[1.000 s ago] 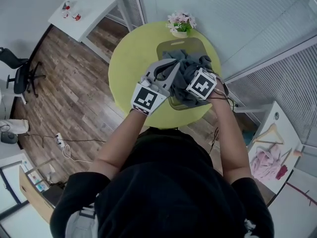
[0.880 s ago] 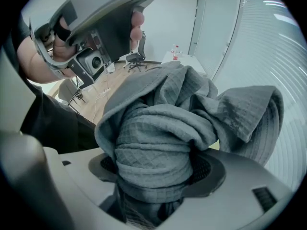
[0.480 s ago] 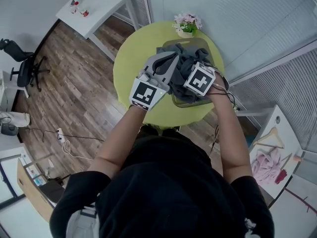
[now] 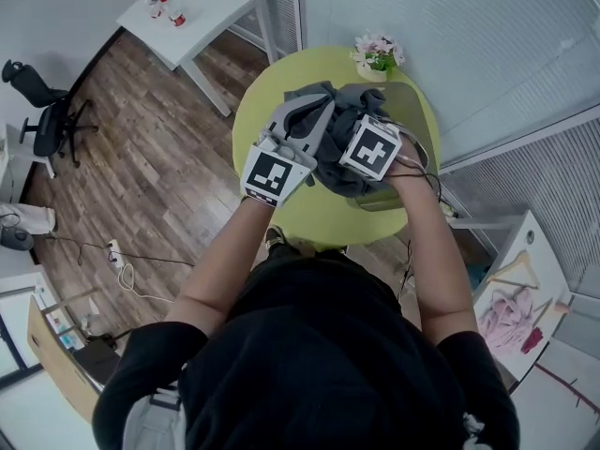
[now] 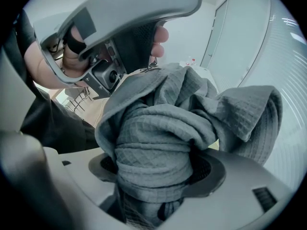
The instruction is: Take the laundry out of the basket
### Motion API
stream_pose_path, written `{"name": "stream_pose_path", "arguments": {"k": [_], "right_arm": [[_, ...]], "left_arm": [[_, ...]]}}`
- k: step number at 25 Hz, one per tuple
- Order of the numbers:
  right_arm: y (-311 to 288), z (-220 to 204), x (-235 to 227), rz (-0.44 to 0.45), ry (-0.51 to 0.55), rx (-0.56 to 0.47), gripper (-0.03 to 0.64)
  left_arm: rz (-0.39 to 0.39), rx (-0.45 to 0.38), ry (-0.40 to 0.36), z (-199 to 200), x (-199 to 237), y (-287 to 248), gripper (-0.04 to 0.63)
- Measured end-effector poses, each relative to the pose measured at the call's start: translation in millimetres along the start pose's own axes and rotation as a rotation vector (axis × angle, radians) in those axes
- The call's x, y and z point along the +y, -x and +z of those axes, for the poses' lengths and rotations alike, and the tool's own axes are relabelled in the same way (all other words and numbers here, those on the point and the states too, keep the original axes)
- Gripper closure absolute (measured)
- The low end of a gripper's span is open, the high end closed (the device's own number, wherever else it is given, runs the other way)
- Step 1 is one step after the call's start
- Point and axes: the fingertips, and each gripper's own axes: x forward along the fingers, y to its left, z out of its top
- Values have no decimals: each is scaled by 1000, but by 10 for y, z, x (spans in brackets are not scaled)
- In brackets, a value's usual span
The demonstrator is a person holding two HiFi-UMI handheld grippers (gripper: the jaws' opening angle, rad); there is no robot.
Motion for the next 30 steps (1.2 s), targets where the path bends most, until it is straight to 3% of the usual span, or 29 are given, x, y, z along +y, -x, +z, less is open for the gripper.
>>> {"name": "stream_pose_path", "arguments": {"k": [16, 30], "right_arm": [[-513, 1047, 277, 48, 14, -3, 250], [-1169, 1343, 494, 100, -50, -19, 250]], "left_arm": [[59, 19, 41, -315, 847, 768, 586], [41, 70, 93, -828, 1132, 1082, 586]]}}
